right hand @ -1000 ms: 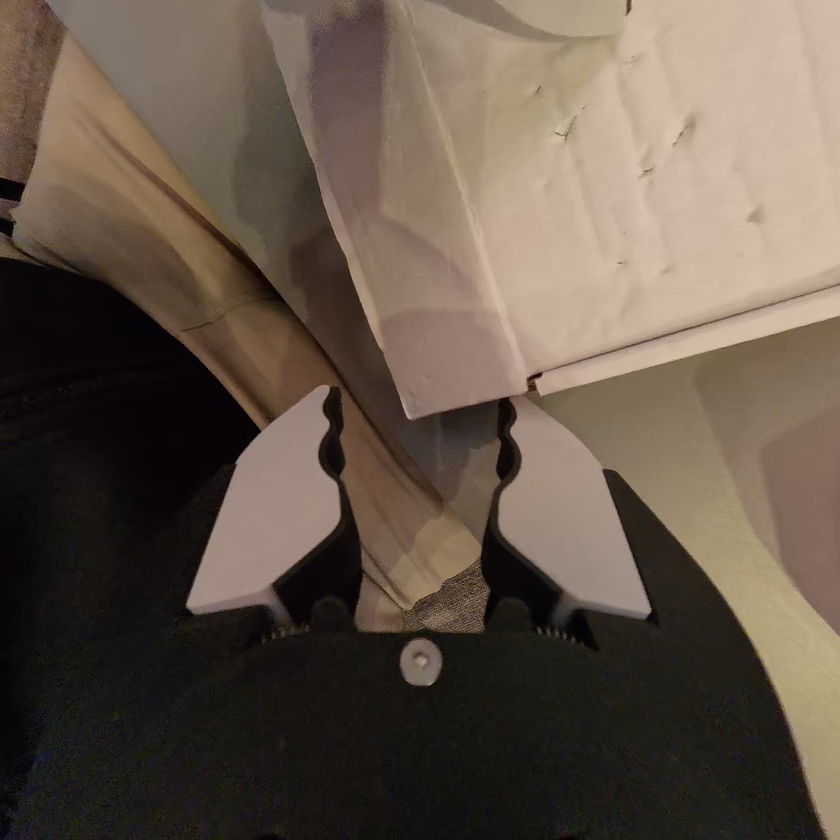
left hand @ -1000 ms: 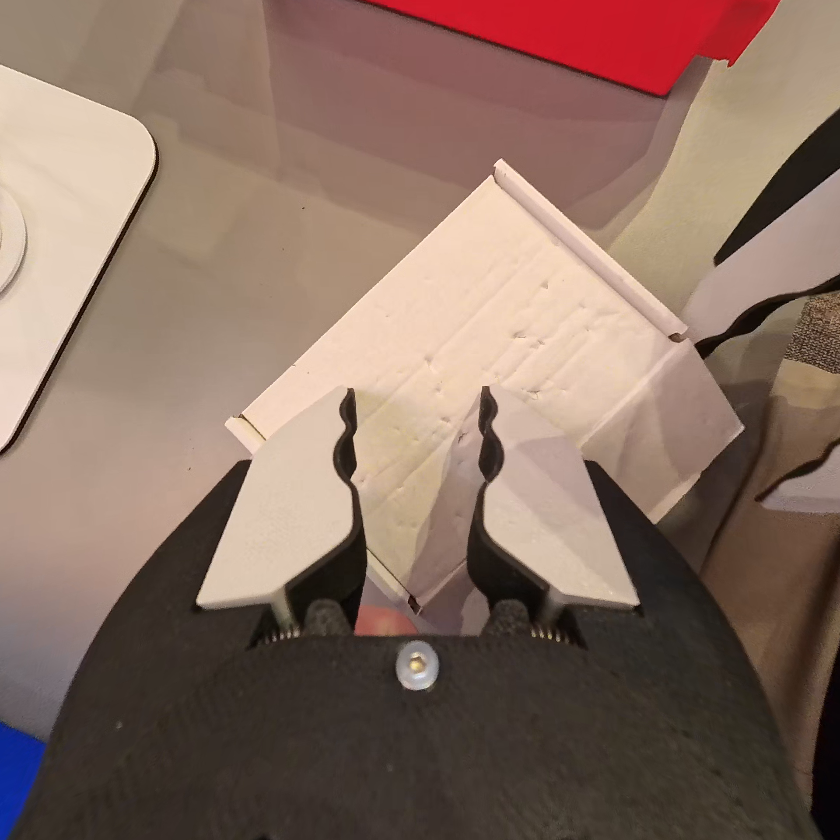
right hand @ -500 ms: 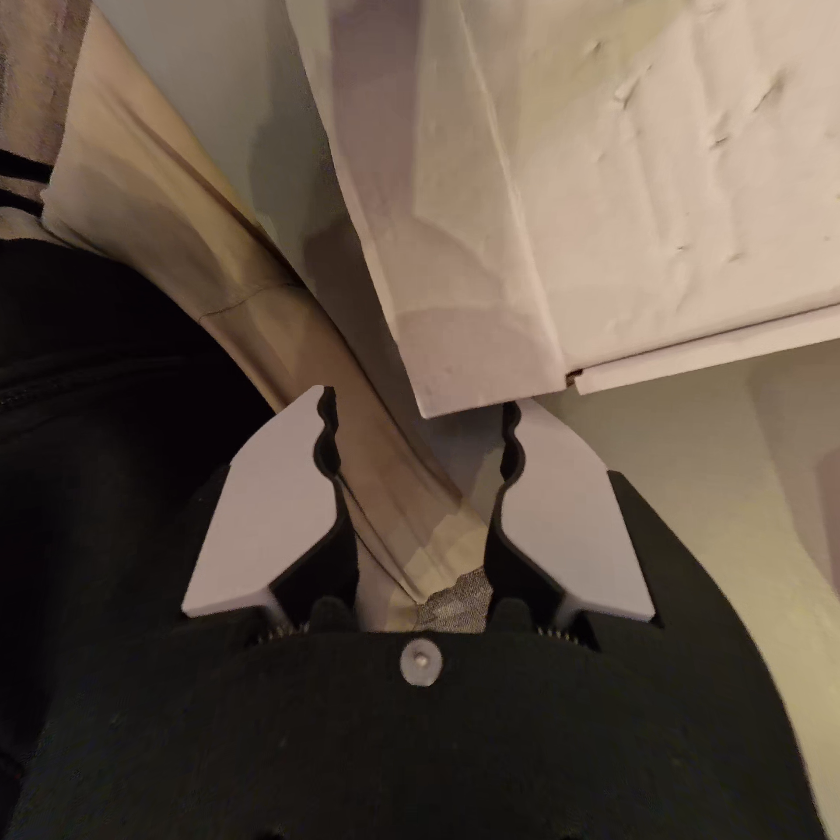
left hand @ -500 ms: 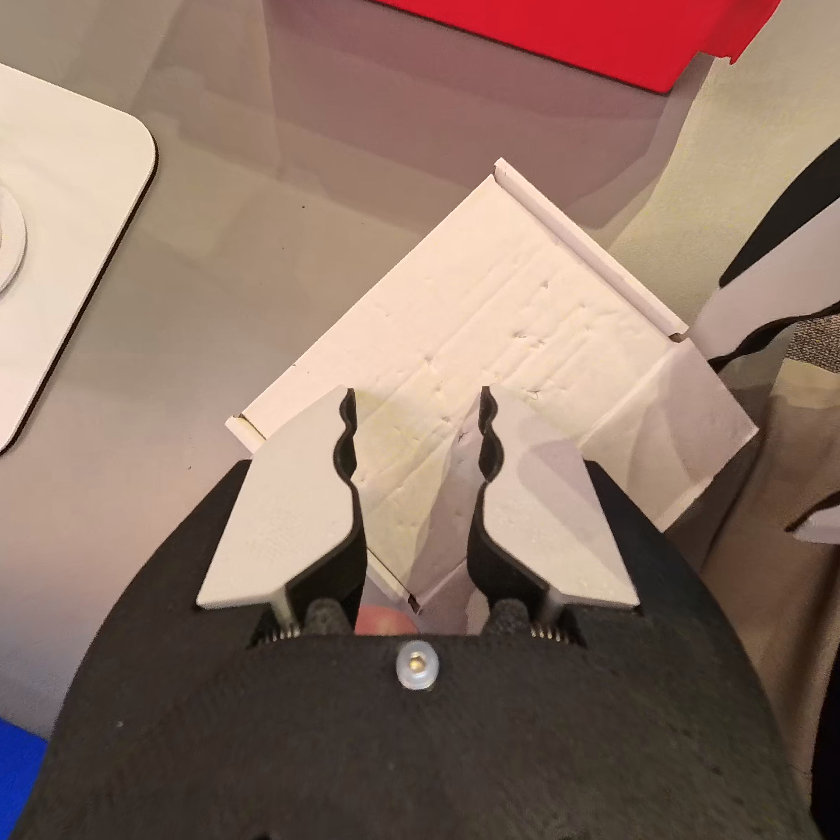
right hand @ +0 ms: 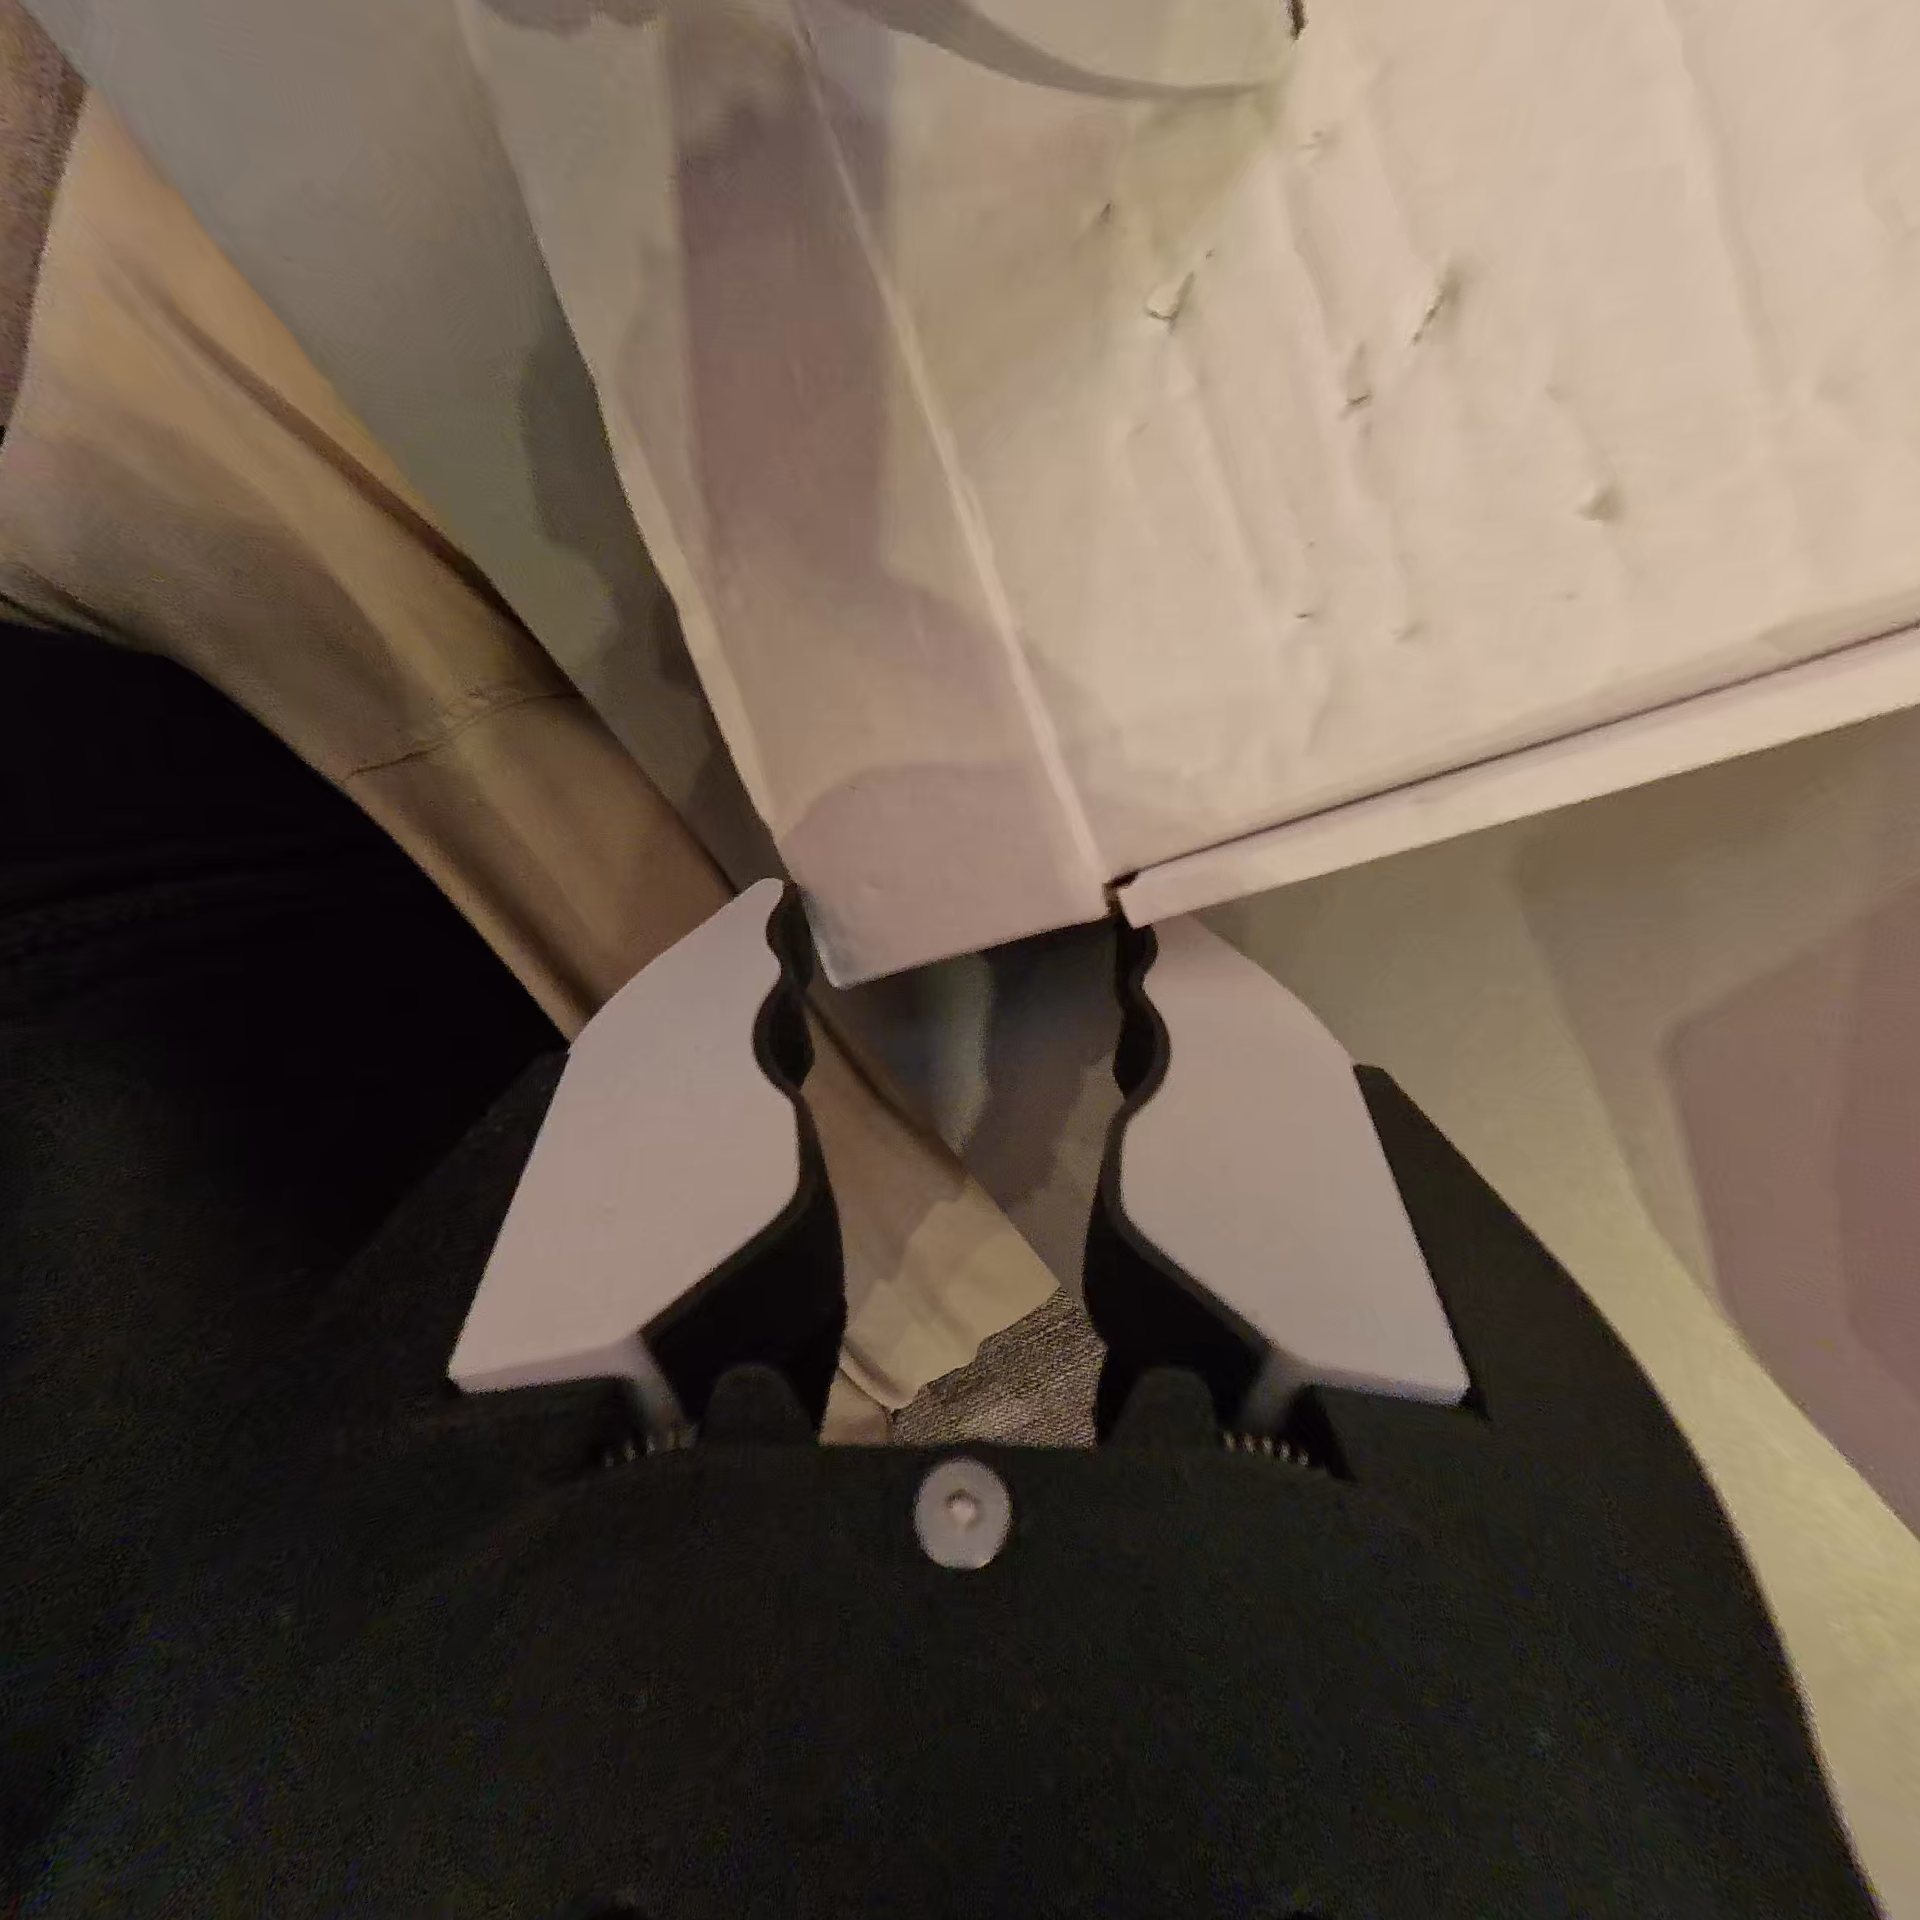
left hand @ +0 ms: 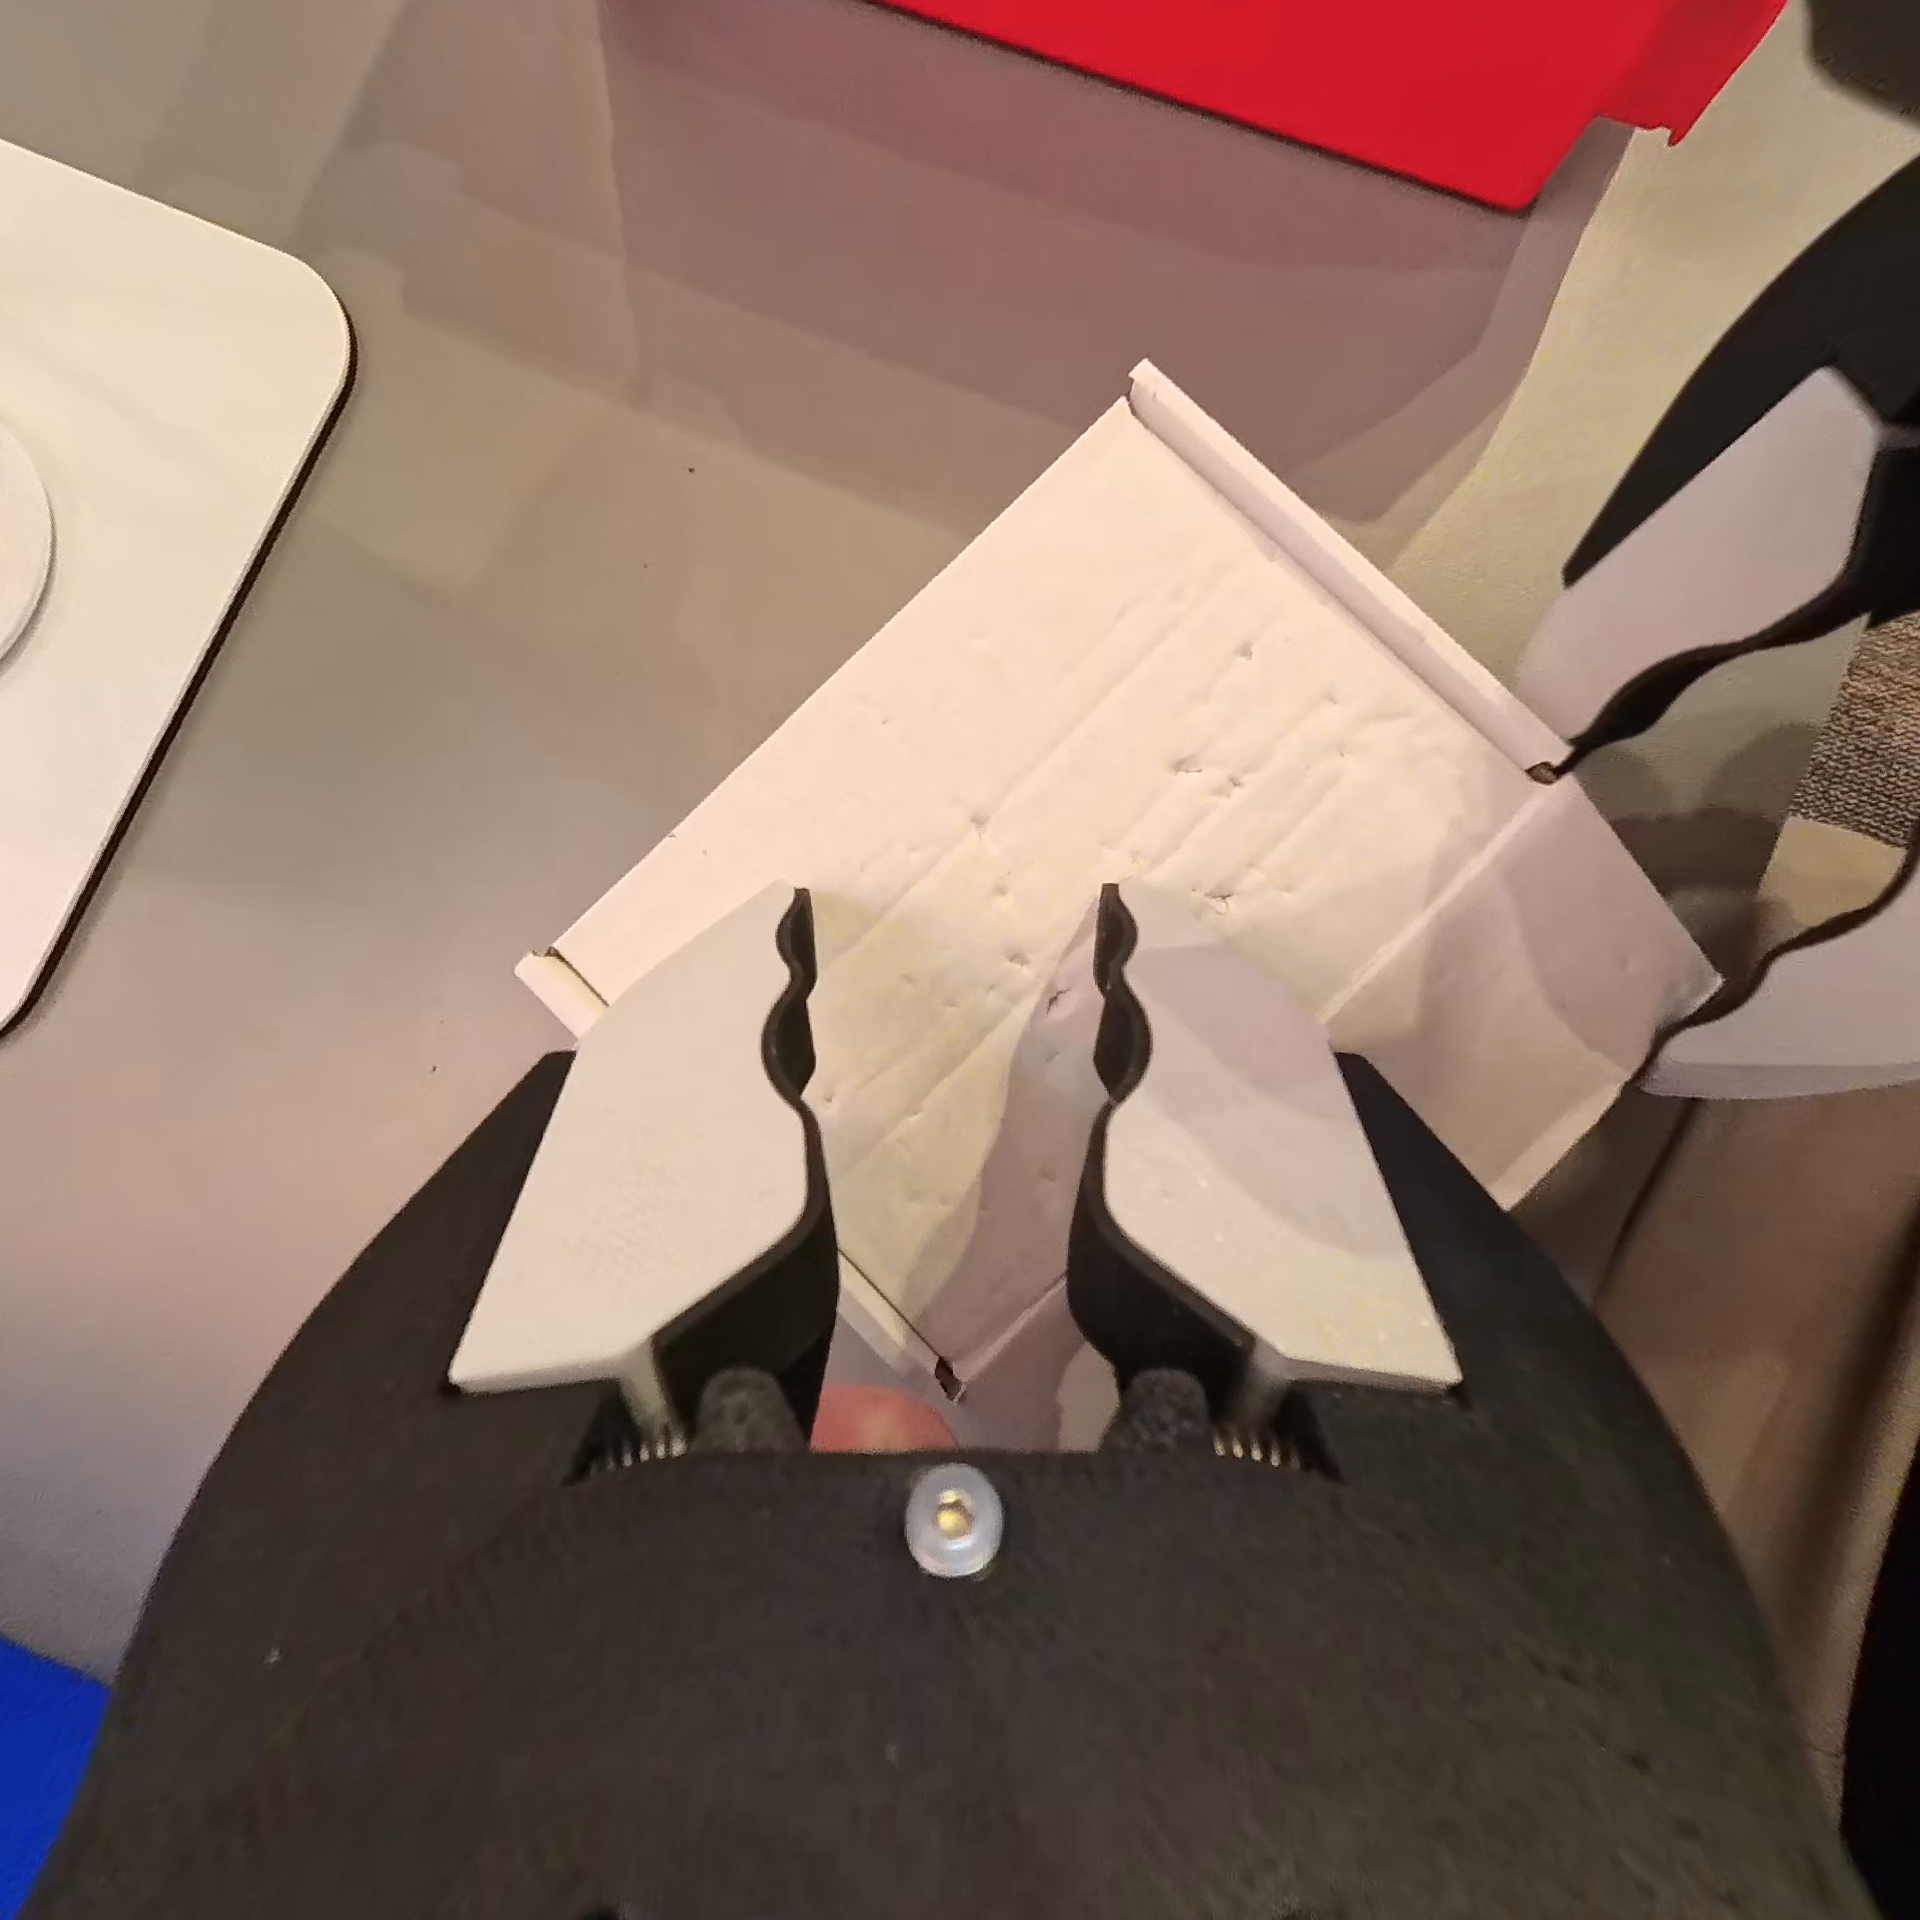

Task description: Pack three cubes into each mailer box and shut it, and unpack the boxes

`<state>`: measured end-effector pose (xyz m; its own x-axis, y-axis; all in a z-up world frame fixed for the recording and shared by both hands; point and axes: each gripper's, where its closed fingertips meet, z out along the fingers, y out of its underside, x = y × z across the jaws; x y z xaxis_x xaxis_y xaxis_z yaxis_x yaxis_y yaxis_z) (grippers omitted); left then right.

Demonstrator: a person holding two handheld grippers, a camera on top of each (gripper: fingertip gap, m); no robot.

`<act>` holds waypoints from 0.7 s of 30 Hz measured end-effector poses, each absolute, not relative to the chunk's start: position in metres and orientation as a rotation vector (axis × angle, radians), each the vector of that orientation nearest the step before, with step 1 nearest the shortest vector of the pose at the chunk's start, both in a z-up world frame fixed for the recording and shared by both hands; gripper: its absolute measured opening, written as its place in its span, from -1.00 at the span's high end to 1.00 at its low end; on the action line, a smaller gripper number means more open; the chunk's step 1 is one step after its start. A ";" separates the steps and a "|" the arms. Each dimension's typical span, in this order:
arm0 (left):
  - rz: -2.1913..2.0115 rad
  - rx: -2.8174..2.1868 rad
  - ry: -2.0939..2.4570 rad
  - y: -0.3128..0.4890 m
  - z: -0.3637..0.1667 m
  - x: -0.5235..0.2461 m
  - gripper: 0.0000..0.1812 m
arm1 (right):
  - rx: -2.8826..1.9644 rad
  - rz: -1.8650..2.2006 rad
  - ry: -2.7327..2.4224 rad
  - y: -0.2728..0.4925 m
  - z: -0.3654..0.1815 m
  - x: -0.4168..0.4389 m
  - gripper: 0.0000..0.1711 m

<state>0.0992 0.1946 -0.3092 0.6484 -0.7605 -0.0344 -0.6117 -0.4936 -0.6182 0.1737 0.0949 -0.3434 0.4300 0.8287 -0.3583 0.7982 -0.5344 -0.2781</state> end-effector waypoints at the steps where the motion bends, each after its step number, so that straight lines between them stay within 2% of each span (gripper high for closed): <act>1: -0.324 -2.268 1.065 0.195 -0.309 0.099 0.43 | -2.595 0.704 -1.489 0.095 -0.344 0.173 0.32; 8: -0.323 -2.265 1.064 0.195 -0.309 0.099 0.43 | -2.545 0.813 -1.547 0.088 -0.340 0.166 0.39; 16: -0.322 -2.262 1.062 0.194 -0.309 0.099 0.43 | -2.588 0.732 -1.538 0.090 -0.345 0.171 0.34; 21: -0.321 -2.264 1.065 0.195 -0.309 0.099 0.43 | -2.588 0.710 -1.552 0.092 -0.344 0.175 0.37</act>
